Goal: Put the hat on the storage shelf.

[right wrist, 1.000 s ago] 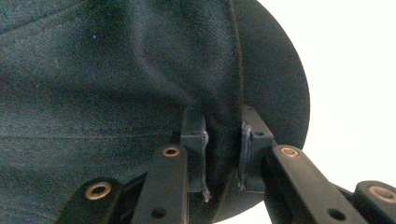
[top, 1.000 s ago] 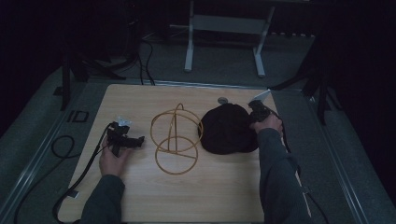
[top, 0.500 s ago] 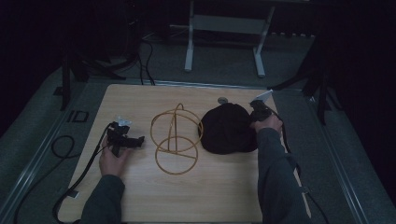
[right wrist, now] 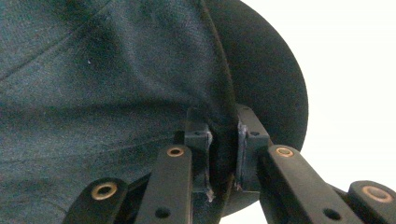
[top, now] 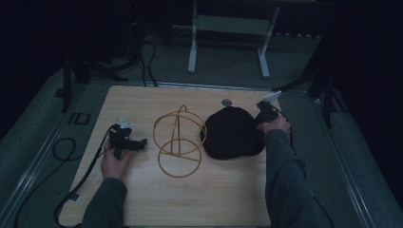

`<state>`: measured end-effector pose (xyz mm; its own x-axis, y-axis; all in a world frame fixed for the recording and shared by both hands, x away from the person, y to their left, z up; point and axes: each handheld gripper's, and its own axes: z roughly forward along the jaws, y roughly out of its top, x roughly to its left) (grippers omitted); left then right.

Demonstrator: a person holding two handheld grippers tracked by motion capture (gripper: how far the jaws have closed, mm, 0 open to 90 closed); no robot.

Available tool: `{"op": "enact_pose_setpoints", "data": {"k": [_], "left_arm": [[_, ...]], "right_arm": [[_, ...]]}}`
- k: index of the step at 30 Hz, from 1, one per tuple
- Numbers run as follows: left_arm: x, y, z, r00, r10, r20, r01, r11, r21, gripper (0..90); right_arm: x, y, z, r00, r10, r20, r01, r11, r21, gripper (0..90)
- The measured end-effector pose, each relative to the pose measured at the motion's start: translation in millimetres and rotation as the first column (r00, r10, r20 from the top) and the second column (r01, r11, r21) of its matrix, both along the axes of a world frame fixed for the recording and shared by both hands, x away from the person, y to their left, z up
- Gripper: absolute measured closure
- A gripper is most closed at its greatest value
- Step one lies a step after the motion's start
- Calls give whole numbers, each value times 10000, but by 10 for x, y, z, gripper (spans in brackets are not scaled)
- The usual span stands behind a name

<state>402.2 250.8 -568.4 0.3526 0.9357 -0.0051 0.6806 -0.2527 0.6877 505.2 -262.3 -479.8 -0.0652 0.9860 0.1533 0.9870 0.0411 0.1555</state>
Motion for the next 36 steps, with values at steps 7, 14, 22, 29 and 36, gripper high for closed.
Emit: {"op": "enact_pose_setpoints", "data": {"k": [7, 14, 22, 29, 36], "left_arm": [[0, 0, 0, 10000, -2, -1, 2, 10000, 2, 24], [0, 0, 0, 10000, -5, 2, 5, 10000, 3, 24], [0, 0, 0, 10000, 0, 1, 0, 10000, -1, 24], [0, 0, 0, 10000, 3, 4, -3, 10000, -5, 24], [0, -1, 0, 10000, 3, 6, -3, 10000, -7, 24]], "right_arm": [[-13, -11, 92, 10000, 96, 20, -97, 9993, 368, 786], [-24, -39, 265, 9998, 168, 112, -175, 9975, 689, 786], [-17, -59, 448, 9997, 229, -10, -228, 9972, 709, 785], [-24, -121, 585, 9998, 174, -60, -167, 9957, 914, 785], [-48, -198, 721, 9999, 138, 9, -139, 9939, 1095, 785]]}}
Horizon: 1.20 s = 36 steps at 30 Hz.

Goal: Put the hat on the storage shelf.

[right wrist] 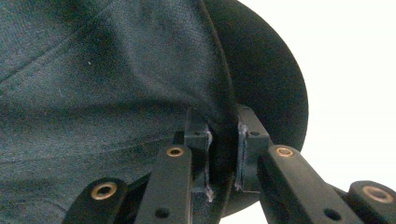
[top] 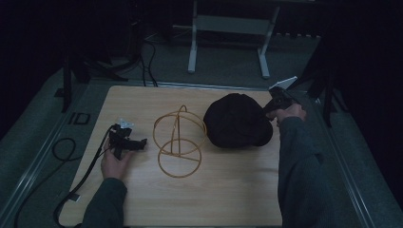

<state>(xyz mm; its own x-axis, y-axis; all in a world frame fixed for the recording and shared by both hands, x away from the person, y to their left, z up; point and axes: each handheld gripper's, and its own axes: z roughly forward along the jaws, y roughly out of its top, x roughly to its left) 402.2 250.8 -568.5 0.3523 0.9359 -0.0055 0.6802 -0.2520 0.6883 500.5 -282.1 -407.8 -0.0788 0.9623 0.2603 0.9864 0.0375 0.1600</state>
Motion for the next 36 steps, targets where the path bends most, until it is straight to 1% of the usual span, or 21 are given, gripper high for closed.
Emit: {"op": "enact_pose_setpoints", "data": {"k": [6, 14, 18, 19, 21, 27, 36], "left_arm": [[0, 0, 0, 10000, 3, 0, -3, 10000, -4, 24], [0, 0, 0, 10000, 4, 0, -4, 10000, -4, 24], [0, -1, -1, 10000, 15, 11, -15, 10000, -17, 24], [0, -2, -1, 10000, 18, 10, -18, 10000, -17, 24], [0, -2, -1, 10000, 19, 11, -19, 10000, -14, 24], [0, -2, -1, 10000, 21, 7, -21, 10000, -19, 24], [0, -2, 0, 10000, 23, 4, -23, 10000, -20, 24]], "right_arm": [[-23, -7, 93, 9999, 103, 15, -103, 9995, 301, 784], [-41, 50, 238, 9991, 367, 232, -376, 9986, 379, 784], [-47, 70, 286, 9985, 461, 279, -474, 9976, 495, 784], [-51, 83, 323, 9982, 523, 304, -541, 9967, 599, 784], [-54, 91, 351, 9979, 561, 336, -581, 9963, 637, 783], [-63, 87, 430, 9976, 532, 435, -565, 9952, 799, 782], [-81, 23, 544, 9975, 448, 548, -502, 9935, 1021, 782]]}}
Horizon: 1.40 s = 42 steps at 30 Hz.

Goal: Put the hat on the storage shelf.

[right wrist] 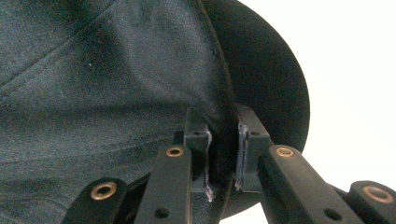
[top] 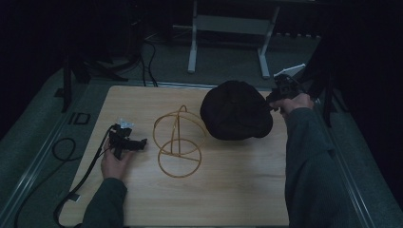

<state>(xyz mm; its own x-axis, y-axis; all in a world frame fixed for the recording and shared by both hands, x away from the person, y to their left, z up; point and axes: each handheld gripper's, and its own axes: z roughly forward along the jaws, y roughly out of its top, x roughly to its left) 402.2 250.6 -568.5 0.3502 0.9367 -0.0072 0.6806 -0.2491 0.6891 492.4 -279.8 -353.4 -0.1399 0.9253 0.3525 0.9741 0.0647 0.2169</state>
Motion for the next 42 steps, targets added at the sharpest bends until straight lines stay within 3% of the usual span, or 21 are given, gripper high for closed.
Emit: {"op": "enact_pose_setpoints", "data": {"k": [8, 42], "left_arm": [[0, 0, 1, 10000, -5, -12, 5, 10000, 3, 24], [0, 1, 1, 10000, -7, -17, 7, 10000, 9, 24]], "right_arm": [[-27, -2, 147, 9997, 98, 236, -107, 9991, 405, 782], [-90, 204, 476, 9925, 1006, 698, -1061, 9912, 791, 782]]}}
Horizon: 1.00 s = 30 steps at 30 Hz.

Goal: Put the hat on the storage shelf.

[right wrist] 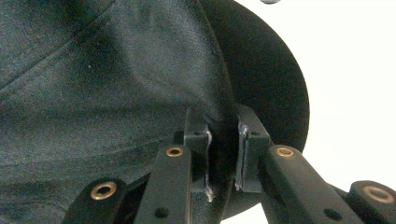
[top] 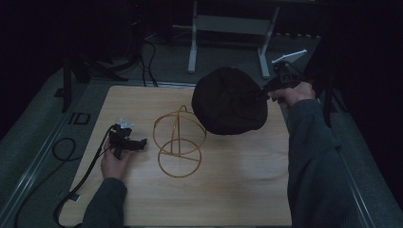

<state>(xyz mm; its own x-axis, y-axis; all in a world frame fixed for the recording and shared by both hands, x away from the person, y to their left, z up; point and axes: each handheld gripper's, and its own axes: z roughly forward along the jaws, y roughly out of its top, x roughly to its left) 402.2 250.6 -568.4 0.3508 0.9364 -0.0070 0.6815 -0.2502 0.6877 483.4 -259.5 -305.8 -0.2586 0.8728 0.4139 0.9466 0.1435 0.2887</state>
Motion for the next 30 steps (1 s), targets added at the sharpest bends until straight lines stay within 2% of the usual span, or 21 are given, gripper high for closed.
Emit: {"op": "enact_pose_setpoints", "data": {"k": [15, 30], "left_arm": [[0, 0, 0, 10000, 1, 1, -1, 10000, -2, 24], [0, 0, 0, 10000, 0, 0, 0, 10000, -2, 24]], "right_arm": [[-25, 82, 66, 9991, 412, 14, -412, 9987, 311, 781], [-52, 245, 159, 9962, 855, 161, -859, 9960, 230, 780]]}}
